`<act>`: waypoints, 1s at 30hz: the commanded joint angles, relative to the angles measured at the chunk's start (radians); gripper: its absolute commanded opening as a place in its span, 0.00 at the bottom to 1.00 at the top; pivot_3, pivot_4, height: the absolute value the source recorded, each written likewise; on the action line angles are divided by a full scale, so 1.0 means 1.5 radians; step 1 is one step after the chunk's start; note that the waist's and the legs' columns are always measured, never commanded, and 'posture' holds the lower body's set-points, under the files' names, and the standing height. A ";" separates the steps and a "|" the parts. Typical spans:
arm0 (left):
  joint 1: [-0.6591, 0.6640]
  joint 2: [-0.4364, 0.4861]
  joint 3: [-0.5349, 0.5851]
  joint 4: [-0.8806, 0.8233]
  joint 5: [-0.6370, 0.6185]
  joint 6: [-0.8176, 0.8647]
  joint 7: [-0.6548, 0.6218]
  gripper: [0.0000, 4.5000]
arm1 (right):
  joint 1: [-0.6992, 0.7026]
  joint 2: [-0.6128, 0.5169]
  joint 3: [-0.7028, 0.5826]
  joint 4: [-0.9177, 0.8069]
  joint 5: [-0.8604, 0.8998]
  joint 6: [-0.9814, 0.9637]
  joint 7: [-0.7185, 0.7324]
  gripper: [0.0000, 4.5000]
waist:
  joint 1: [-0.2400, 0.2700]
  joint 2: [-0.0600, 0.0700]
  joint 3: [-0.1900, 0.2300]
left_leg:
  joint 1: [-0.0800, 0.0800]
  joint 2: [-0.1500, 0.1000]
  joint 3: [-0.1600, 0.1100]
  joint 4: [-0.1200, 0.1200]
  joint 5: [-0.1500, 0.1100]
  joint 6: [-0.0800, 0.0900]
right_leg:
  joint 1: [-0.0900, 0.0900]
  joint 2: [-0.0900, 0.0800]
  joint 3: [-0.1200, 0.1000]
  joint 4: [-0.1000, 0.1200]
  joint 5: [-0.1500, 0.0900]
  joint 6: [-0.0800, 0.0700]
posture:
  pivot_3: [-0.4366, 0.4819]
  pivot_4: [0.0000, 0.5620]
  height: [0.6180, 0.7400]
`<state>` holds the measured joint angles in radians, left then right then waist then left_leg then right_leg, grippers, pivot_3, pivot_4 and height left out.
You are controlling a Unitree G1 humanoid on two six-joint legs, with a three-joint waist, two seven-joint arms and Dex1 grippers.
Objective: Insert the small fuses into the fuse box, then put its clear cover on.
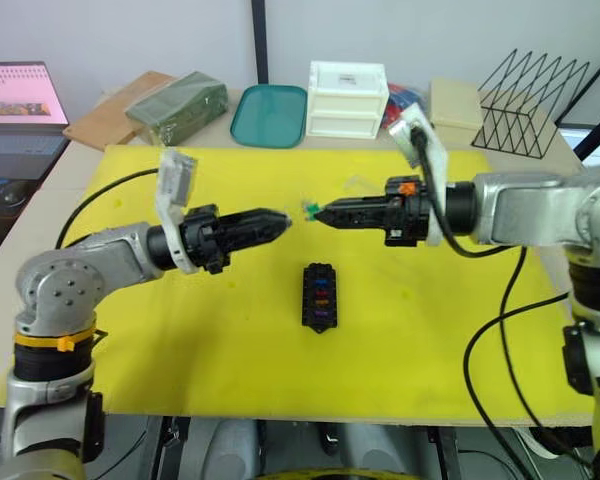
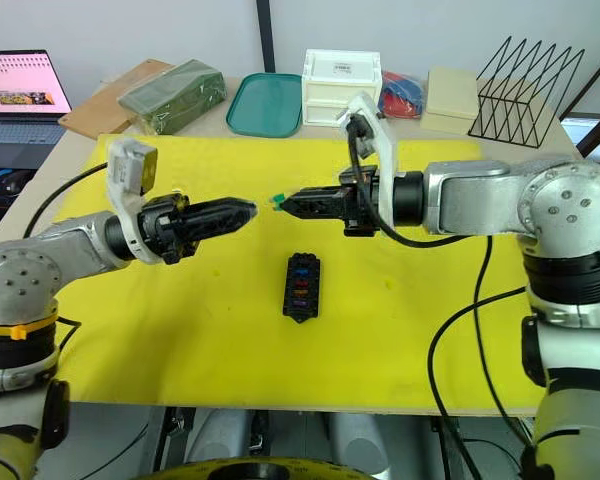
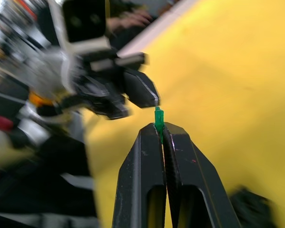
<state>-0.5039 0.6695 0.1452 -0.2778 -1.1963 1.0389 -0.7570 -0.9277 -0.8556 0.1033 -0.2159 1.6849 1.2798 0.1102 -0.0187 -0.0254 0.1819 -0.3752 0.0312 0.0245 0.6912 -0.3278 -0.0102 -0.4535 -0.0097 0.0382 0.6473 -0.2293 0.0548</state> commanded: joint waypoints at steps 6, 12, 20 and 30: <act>0.022 0.153 -0.254 0.016 0.377 -0.253 -0.247 0.99 | -0.122 -0.084 0.243 -0.122 -0.445 -0.052 0.346 0.00 | 0.000 0.001 0.000 | 0.000 -0.001 0.002 -0.005 0.000 0.000 | -0.004 0.000 0.001 0.000 0.000 0.000 | 0.48 0.27 1.00; 0.013 0.121 -0.283 0.049 0.448 -0.325 -0.300 0.99 | -0.152 -0.099 0.376 -0.136 -0.666 -0.140 0.531 0.00 | 0.004 0.001 0.000 | -0.009 0.000 0.002 -0.004 0.000 0.000 | -0.012 -0.001 0.000 0.000 0.000 0.000 | 0.48 0.27 1.00; 0.007 0.082 -0.281 0.070 0.494 -0.354 -0.320 0.99 | -0.158 -0.047 0.407 -0.098 -0.807 -0.168 0.617 0.00 | 0.003 0.001 0.000 | -0.011 0.000 0.002 -0.004 0.000 0.000 | -0.014 -0.001 0.000 0.000 0.000 0.000 | 0.48 0.27 1.00; 0.000 0.049 -0.276 0.082 0.519 -0.357 -0.324 0.99 | -0.160 0.010 0.404 -0.080 -0.881 -0.152 0.666 0.00 | 0.003 0.001 0.000 | -0.011 0.000 0.002 -0.003 0.000 0.000 | -0.014 -0.001 0.000 0.002 0.001 0.000 | 0.48 0.27 1.00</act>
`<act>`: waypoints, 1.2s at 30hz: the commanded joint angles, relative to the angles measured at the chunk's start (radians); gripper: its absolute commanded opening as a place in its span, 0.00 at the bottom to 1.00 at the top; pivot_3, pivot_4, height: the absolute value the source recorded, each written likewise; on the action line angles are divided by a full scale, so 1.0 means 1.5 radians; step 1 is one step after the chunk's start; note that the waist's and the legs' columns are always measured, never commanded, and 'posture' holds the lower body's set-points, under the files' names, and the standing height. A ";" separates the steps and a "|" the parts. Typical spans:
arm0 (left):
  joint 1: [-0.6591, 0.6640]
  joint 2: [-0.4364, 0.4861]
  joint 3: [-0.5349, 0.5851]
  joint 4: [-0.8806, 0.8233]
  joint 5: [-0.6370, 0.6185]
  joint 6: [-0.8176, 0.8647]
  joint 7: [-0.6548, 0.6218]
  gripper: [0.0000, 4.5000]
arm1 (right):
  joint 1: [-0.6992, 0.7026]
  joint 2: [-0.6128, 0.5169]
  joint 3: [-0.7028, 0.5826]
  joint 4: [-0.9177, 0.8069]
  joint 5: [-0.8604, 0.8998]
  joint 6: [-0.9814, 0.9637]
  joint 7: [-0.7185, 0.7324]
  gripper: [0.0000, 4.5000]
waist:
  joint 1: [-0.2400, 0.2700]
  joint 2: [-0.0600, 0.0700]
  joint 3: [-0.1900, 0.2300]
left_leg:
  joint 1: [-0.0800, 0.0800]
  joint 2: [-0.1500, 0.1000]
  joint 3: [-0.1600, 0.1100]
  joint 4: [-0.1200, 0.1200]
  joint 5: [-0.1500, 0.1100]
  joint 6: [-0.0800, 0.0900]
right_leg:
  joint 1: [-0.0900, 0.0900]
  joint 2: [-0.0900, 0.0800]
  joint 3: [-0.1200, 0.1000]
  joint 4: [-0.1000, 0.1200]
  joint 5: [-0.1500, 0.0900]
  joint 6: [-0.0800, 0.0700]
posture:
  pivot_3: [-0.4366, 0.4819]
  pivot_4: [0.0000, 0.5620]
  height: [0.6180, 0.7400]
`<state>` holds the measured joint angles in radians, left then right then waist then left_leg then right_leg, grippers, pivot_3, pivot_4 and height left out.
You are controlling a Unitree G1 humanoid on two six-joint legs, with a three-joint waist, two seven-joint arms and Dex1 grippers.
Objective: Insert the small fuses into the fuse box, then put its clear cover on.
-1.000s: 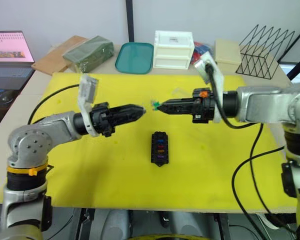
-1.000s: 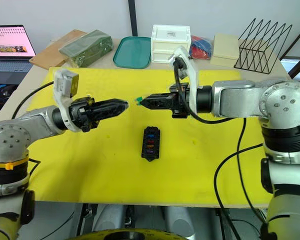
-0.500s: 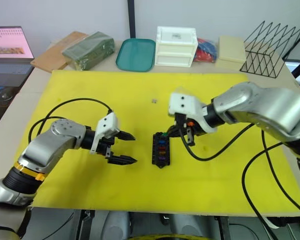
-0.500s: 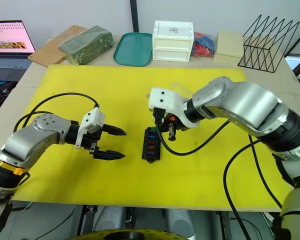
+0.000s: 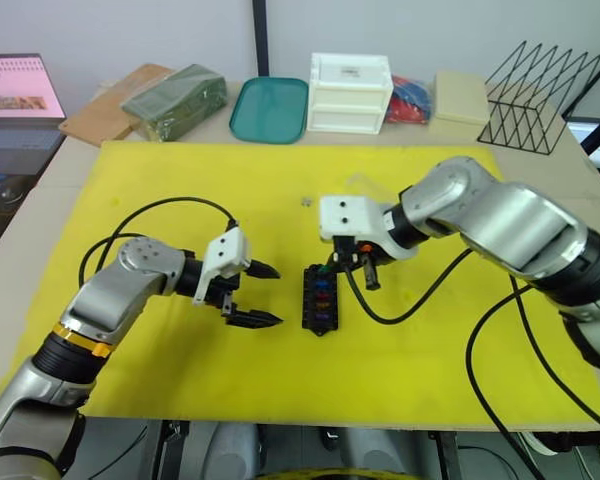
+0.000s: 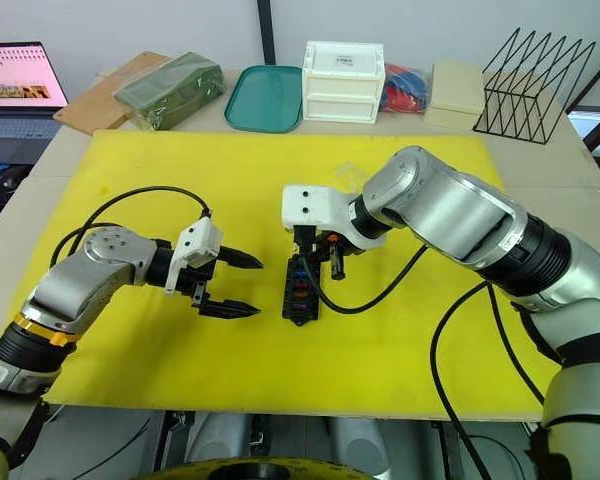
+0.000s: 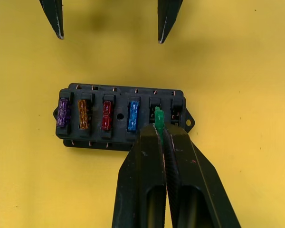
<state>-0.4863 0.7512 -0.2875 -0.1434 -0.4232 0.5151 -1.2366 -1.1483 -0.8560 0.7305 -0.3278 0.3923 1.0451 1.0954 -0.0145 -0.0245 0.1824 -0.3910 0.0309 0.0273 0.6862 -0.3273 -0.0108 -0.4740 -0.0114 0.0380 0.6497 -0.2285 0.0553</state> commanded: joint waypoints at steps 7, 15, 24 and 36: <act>-0.014 -0.012 0.015 -0.014 0.006 0.000 0.001 0.99 | -0.004 0.013 -0.004 -0.006 -0.059 0.007 0.031 0.00 | 0.000 0.000 0.000 | 0.000 0.000 0.000 0.000 0.000 0.000 | 0.000 0.000 0.000 0.001 0.000 0.000 | 0.48 0.27 1.00; -0.014 -0.020 0.015 -0.023 0.005 0.010 0.010 0.99 | 0.005 0.017 -0.004 -0.010 -0.078 0.018 0.055 0.00 | -0.001 0.000 0.000 | 0.000 0.000 0.000 0.003 0.000 0.000 | 0.000 0.000 0.000 0.003 0.000 0.000 | 0.48 0.27 1.00; -0.011 -0.026 0.016 -0.030 0.007 0.015 0.017 0.99 | 0.011 0.031 0.001 -0.001 -0.095 0.025 0.058 0.00 | -0.001 0.000 0.000 | 0.000 0.000 -0.001 0.008 0.000 0.000 | 0.001 0.000 0.000 0.006 0.000 0.000 | 0.48 0.27 1.00; -0.006 -0.026 0.017 -0.046 0.002 0.027 0.025 0.99 | -0.004 0.041 -0.014 0.014 -0.110 0.023 0.068 0.00 | -0.002 0.000 0.000 | 0.000 0.000 -0.001 0.008 0.000 0.000 | 0.001 0.000 0.000 0.008 0.000 0.000 | 0.48 0.27 1.00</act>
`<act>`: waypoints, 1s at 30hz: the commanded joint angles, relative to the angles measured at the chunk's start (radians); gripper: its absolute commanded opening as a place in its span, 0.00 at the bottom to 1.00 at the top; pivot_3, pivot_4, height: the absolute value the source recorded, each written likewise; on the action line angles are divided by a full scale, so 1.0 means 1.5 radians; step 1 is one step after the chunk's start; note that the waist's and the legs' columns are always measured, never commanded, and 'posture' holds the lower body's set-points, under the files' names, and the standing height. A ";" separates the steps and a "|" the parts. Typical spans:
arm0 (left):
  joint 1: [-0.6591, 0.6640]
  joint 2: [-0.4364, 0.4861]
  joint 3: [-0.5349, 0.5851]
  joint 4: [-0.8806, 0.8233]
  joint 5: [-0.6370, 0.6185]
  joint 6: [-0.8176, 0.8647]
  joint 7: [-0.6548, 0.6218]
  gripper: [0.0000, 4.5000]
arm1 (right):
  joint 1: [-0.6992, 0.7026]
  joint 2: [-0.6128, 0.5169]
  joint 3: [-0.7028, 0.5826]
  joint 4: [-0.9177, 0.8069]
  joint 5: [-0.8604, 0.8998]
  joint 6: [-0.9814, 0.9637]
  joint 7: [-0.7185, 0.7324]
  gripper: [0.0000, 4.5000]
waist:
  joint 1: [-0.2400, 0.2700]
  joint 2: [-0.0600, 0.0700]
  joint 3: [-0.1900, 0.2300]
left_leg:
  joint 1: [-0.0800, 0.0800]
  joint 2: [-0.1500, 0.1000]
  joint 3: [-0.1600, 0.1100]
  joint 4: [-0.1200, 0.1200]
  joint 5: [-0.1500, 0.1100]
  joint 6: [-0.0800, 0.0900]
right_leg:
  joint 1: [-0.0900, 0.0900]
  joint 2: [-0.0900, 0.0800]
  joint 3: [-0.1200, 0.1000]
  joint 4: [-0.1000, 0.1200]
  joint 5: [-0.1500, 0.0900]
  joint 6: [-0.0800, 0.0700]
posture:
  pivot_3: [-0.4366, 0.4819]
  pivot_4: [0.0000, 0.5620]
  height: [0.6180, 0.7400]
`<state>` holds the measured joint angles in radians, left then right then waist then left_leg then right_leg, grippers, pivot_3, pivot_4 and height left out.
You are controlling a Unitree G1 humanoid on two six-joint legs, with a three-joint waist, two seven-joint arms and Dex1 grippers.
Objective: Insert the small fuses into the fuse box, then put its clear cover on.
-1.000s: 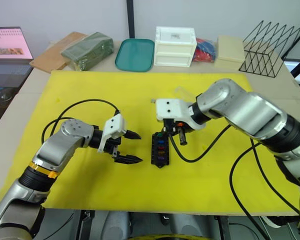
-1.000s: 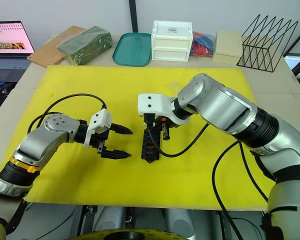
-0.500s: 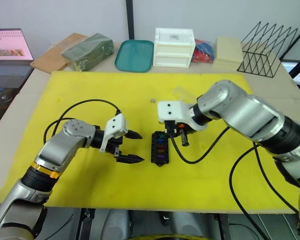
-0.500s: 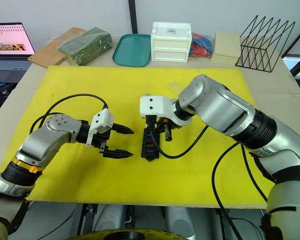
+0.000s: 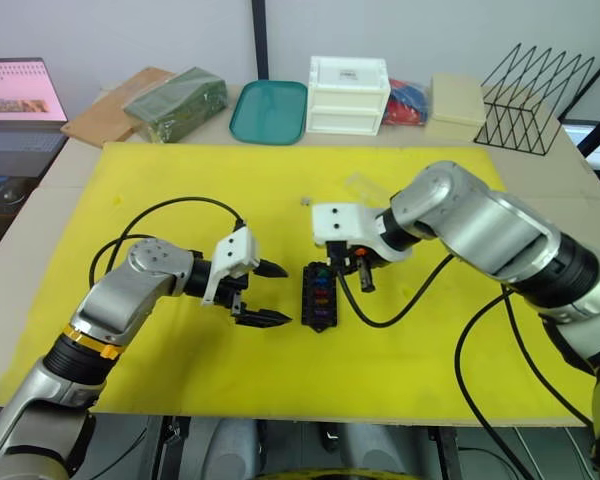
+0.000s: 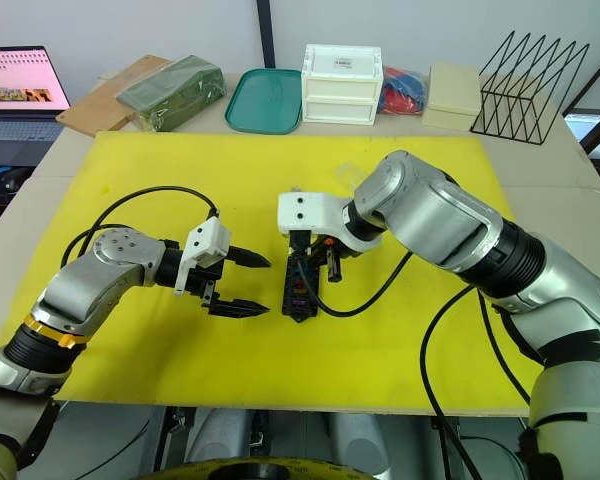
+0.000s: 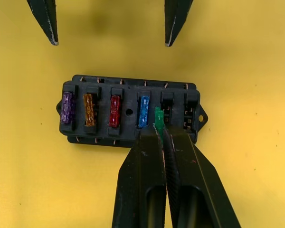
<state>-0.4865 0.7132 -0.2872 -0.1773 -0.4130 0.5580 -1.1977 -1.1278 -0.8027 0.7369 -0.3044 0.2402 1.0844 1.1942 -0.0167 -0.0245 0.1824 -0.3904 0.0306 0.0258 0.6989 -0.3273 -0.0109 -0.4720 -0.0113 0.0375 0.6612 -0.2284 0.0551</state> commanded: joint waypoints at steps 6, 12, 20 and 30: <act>-0.010 -0.003 0.016 -0.023 -0.004 0.001 -0.001 0.99 | -0.016 0.017 -0.015 0.008 -0.019 -0.005 -0.003 0.00 | 0.000 0.000 0.000 | 0.000 0.000 0.000 0.000 0.000 0.000 | 0.000 0.000 0.000 0.000 0.000 0.000 | 0.48 0.27 1.00; -0.011 -0.005 0.016 -0.021 -0.004 0.001 -0.002 0.99 | -0.024 0.025 -0.028 0.009 -0.016 0.003 0.006 0.00 | 0.000 0.000 0.000 | 0.000 0.000 0.000 0.000 0.000 0.000 | 0.000 0.000 0.000 0.001 0.000 0.000 | 0.48 0.27 1.00; -0.010 -0.006 0.015 -0.023 -0.004 0.001 0.000 0.99 | -0.021 0.021 -0.022 0.008 -0.026 0.000 0.008 0.00 | 0.000 0.000 0.000 | 0.000 0.000 0.000 0.000 0.000 0.000 | 0.000 0.000 0.000 0.001 0.000 0.000 | 0.48 0.27 1.00; -0.008 -0.011 0.016 -0.025 -0.002 0.001 0.007 0.99 | -0.010 0.018 -0.003 0.015 -0.042 -0.011 0.018 0.00 | 0.000 0.000 0.000 | 0.000 0.000 0.000 0.000 0.000 0.000 | 0.000 0.000 0.000 0.001 0.000 0.000 | 0.48 0.27 1.00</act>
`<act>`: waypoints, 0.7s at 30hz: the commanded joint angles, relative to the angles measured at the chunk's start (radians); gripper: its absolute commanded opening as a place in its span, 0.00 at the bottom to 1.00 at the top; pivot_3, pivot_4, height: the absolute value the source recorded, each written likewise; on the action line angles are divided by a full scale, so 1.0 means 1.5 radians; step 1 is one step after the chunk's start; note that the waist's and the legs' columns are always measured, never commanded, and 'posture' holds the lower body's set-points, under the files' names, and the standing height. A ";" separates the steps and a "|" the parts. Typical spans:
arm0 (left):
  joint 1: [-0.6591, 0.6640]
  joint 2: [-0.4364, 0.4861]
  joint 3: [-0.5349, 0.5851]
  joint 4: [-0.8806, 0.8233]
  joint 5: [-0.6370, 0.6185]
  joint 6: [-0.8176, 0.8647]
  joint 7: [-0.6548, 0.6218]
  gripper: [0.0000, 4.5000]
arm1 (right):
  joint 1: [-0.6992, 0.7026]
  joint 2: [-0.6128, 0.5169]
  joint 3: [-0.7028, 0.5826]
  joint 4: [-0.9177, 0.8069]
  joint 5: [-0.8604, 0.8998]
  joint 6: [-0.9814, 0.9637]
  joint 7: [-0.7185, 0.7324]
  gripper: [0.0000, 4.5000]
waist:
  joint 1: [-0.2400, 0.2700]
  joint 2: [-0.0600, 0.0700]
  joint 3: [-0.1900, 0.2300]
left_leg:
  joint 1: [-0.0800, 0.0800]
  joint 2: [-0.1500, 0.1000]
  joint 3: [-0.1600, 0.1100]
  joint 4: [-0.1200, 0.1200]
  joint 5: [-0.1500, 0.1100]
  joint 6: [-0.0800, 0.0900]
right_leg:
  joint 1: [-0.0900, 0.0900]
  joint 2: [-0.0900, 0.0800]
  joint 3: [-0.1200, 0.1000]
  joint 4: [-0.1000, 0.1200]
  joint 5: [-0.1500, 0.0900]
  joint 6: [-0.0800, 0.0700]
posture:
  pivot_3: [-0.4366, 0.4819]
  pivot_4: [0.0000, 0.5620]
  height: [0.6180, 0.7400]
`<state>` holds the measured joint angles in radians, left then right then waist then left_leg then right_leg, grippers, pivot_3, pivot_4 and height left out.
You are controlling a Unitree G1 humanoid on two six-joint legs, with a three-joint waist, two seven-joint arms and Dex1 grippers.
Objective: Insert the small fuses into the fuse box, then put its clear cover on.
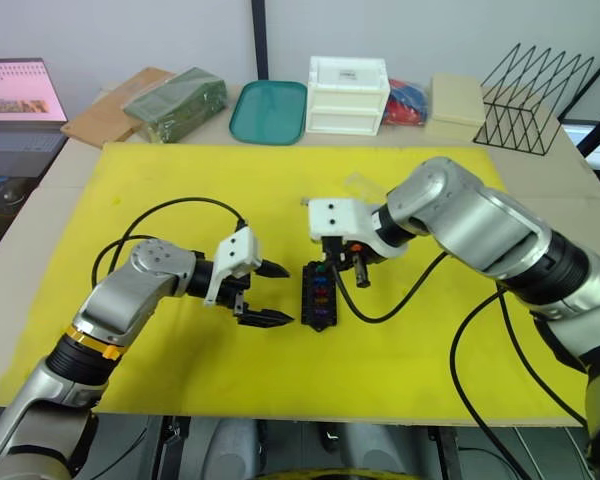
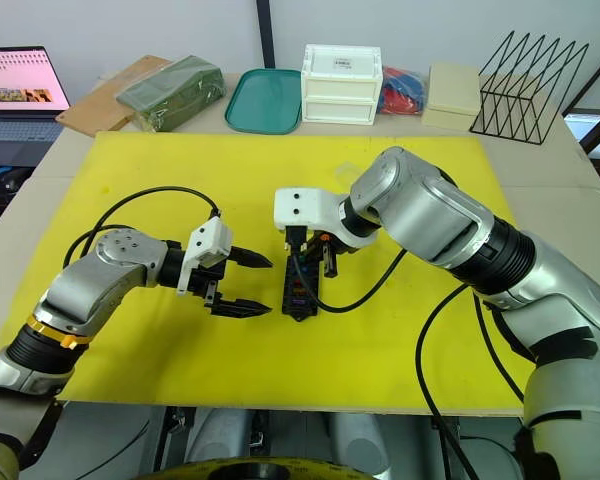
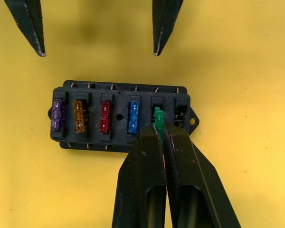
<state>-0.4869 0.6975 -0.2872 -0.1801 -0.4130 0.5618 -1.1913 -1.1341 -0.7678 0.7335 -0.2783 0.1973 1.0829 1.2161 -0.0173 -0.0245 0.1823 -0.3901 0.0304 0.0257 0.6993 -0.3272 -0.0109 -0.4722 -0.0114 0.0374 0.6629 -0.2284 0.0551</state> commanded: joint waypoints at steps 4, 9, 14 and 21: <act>-0.007 -0.003 0.016 -0.021 -0.001 -0.002 0.005 0.99 | -0.005 -0.005 0.007 0.011 -0.027 -0.020 0.007 0.00 | 0.000 0.000 0.000 | 0.000 0.000 0.000 0.000 0.000 0.000 | 0.000 0.000 0.000 0.000 0.000 0.000 | 0.48 0.27 1.00; -0.006 -0.004 0.018 -0.021 -0.002 -0.003 0.008 0.99 | -0.001 -0.003 0.018 0.021 -0.043 -0.027 0.010 0.00 | 0.000 0.000 0.000 | 0.000 0.000 0.000 0.000 0.000 0.000 | 0.000 0.000 0.000 0.000 0.000 0.000 | 0.48 0.27 1.00; -0.003 -0.004 0.019 -0.025 -0.005 -0.003 0.012 0.99 | 0.002 0.004 0.027 0.017 -0.047 -0.021 0.015 0.00 | 0.000 0.000 0.000 | 0.000 0.000 0.000 0.000 0.000 0.000 | 0.000 0.000 0.000 0.001 0.000 0.000 | 0.48 0.27 1.00; -0.001 -0.006 0.020 -0.028 -0.005 -0.004 0.017 0.99 | -0.013 0.032 0.030 0.022 -0.043 -0.001 0.023 0.00 | -0.001 0.000 -0.001 | 0.001 0.000 0.000 0.000 0.000 0.000 | 0.000 0.000 0.000 0.001 0.000 0.000 | 0.48 0.27 1.00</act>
<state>-0.4859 0.6928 -0.2868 -0.1834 -0.4132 0.5618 -1.1698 -1.1360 -0.7349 0.7712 -0.2469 0.1321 1.0693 1.2425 -0.0195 -0.0246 0.1815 -0.3888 0.0303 0.0257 0.6996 -0.3272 -0.0110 -0.4719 -0.0113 0.0375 0.6642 -0.2284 0.0550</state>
